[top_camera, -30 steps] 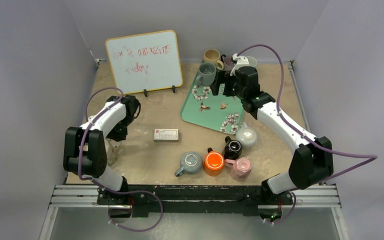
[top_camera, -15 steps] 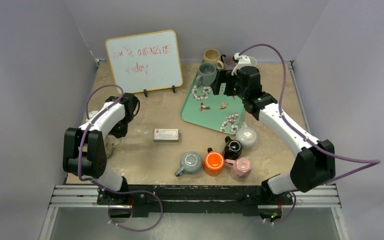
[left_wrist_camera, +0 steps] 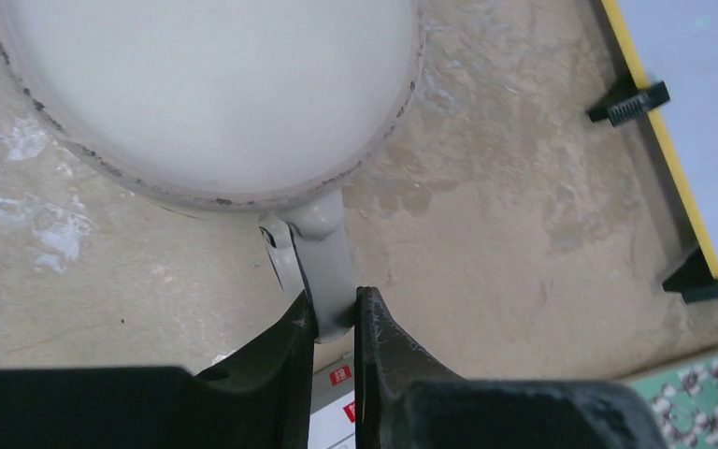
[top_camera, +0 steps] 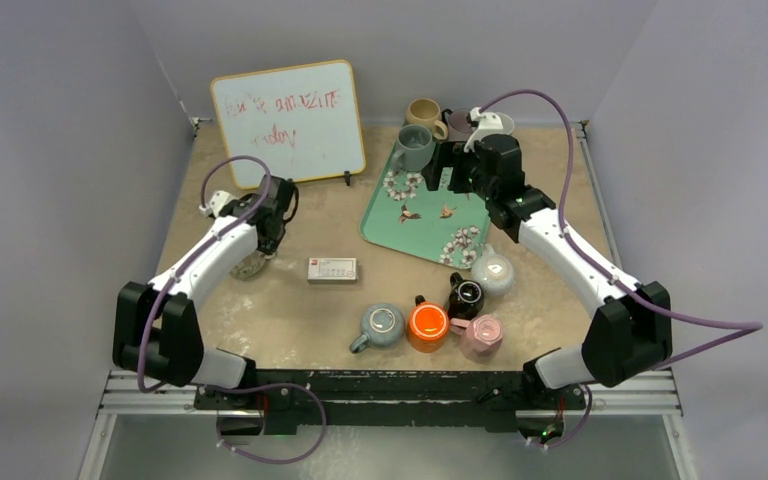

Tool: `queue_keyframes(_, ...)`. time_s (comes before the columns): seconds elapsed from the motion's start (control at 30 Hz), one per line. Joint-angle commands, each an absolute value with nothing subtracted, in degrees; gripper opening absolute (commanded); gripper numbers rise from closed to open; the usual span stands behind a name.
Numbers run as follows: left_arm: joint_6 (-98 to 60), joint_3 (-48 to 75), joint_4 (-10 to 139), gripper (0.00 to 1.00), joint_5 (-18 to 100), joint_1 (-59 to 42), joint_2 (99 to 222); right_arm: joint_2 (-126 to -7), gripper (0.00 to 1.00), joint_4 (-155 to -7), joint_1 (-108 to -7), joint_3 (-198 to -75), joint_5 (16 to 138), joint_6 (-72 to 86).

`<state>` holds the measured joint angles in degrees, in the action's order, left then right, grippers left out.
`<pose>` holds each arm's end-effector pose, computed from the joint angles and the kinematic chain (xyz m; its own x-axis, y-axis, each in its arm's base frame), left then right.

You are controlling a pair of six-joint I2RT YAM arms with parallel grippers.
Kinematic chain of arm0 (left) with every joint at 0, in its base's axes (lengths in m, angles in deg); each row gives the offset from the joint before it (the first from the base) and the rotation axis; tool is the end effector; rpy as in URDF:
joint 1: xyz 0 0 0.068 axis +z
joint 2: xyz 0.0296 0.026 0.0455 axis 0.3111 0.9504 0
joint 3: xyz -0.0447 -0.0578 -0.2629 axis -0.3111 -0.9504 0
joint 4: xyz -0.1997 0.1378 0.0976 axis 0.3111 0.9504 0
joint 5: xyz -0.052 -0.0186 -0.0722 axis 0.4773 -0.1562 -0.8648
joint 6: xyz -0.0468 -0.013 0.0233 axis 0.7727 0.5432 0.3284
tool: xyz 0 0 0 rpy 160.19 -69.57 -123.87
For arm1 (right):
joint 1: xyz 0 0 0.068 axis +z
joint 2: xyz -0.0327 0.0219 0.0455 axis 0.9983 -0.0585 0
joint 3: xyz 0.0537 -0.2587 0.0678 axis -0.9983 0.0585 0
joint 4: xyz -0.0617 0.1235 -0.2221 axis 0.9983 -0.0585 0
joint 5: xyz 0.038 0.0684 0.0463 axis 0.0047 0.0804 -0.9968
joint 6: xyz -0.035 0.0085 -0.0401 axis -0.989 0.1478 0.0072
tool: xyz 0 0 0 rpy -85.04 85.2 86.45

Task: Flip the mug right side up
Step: Turn over the cup at the center of the board.

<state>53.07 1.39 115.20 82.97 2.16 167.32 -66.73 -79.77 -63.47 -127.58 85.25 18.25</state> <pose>0.2645 -0.0550 0.2394 -0.1492 -0.8168 -0.5572 -0.8983 0.3475 -0.2689 0.3125 0.1336 0.3439 -0.3360 0.1936 -0.9218 -0.2977 0.9067 0.2989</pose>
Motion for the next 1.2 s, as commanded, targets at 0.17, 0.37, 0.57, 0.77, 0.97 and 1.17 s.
queue_keyframes(0.17,45.93,-4.94,106.36,0.00,81.74,1.78,164.54,-66.22,0.99,-77.08,-63.50,-127.54,85.02,19.23)
queue_keyframes(0.37,43.84,-5.54,106.79,0.00,80.89,1.78,165.28,-66.27,0.99,-77.32,-63.49,-128.12,85.02,19.60)
queue_keyframes(0.57,48.26,1.13,116.87,0.52,84.85,1.78,169.56,-65.79,0.99,-76.48,-63.49,-128.33,83.75,20.36)
queue_keyframes(0.77,50.57,2.28,117.27,0.48,88.30,2.25,171.06,-63.97,0.99,-76.45,-63.53,-126.93,83.39,20.50)
queue_keyframes(0.97,55.21,5.04,120.54,0.42,89.59,2.31,174.51,-63.67,0.99,-76.18,-63.48,-126.91,82.77,20.48)
queue_keyframes(1.17,57.81,5.31,121.56,0.25,90.36,2.56,177.33,-63.75,0.99,-77.58,-63.46,-127.15,82.12,20.72)
